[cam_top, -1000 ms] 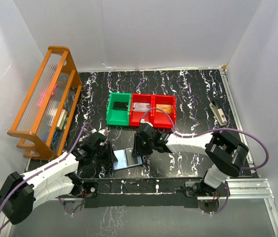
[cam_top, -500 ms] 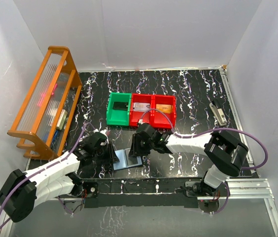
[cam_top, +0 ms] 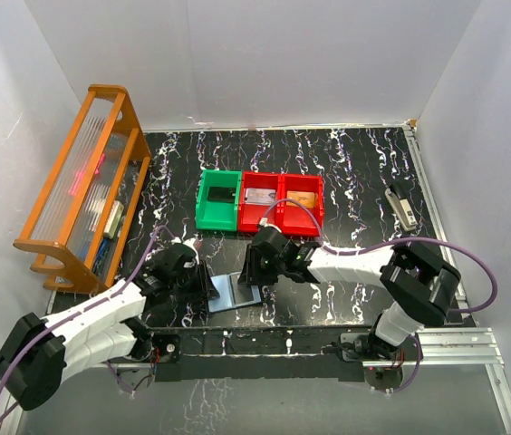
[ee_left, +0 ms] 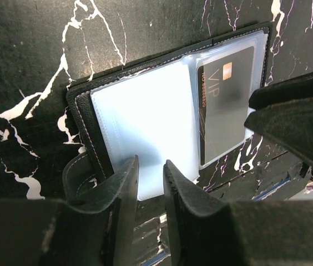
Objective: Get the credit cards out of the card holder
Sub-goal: Remove the credit card from the card holder.
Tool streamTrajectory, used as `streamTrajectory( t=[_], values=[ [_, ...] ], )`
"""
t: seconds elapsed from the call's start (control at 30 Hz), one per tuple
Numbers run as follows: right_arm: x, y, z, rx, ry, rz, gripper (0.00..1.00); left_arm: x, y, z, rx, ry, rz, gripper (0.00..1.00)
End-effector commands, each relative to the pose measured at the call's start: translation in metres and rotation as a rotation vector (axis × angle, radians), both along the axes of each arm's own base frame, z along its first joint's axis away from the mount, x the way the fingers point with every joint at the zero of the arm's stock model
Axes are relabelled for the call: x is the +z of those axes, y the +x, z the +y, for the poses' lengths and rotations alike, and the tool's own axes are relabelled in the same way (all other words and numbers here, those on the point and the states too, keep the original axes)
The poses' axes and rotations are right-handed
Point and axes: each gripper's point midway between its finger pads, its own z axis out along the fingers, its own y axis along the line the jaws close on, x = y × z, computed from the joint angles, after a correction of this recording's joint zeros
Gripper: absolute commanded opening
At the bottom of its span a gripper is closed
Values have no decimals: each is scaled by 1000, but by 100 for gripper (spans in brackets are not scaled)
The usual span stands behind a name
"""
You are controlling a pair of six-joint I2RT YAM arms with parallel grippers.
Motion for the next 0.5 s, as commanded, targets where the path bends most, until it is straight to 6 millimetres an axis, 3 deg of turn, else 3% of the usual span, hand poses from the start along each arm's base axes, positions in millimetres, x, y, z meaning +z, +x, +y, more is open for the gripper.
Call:
streamTrajectory(
  t=[0.0, 0.3, 0.47],
  values=[
    [8, 11, -14, -52, -55, -61, 32, 8, -1, 5, 12, 6, -15, 27],
    [-2, 2, -5, -12, -15, -21, 31, 44, 15, -6, 13, -43, -93, 37],
    [-8, 1, -6, -26, -17, -9, 30, 59, 14, -37, -44, -221, -101, 42]
  ],
)
